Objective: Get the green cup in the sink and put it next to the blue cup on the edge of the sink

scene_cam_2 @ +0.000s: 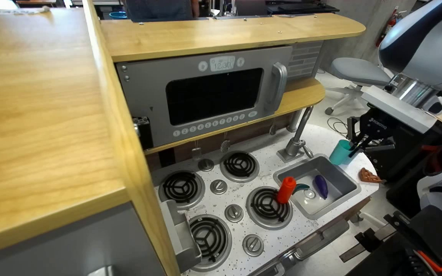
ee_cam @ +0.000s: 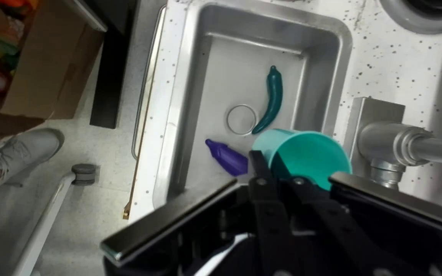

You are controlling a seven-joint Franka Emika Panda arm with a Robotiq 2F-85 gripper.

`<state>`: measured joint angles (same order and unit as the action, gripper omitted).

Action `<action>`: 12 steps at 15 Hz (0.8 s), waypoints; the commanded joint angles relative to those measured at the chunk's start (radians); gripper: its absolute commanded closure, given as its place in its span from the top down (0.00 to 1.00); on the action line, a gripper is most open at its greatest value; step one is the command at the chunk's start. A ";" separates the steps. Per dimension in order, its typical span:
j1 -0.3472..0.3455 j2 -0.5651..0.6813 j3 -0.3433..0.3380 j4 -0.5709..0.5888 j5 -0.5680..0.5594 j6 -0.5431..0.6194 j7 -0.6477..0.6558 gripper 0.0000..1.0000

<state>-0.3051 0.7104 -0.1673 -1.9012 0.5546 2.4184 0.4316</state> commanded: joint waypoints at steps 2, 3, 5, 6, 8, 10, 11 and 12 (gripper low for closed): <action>0.016 0.032 0.033 0.044 0.129 0.124 0.059 0.01; 0.023 0.040 0.030 0.051 0.137 0.151 0.064 0.01; 0.041 0.056 0.014 0.053 0.133 0.200 0.090 0.01; 0.046 0.061 0.005 0.049 0.127 0.226 0.106 0.01; 0.050 0.070 -0.010 0.044 0.121 0.259 0.134 0.01; 0.048 0.083 -0.023 0.053 0.113 0.272 0.155 0.01; 0.048 0.089 -0.029 0.057 0.111 0.279 0.166 0.01; 0.047 0.098 -0.032 0.066 0.112 0.289 0.173 0.01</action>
<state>-0.2723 0.7786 -0.1772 -1.8667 0.6606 2.6694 0.5633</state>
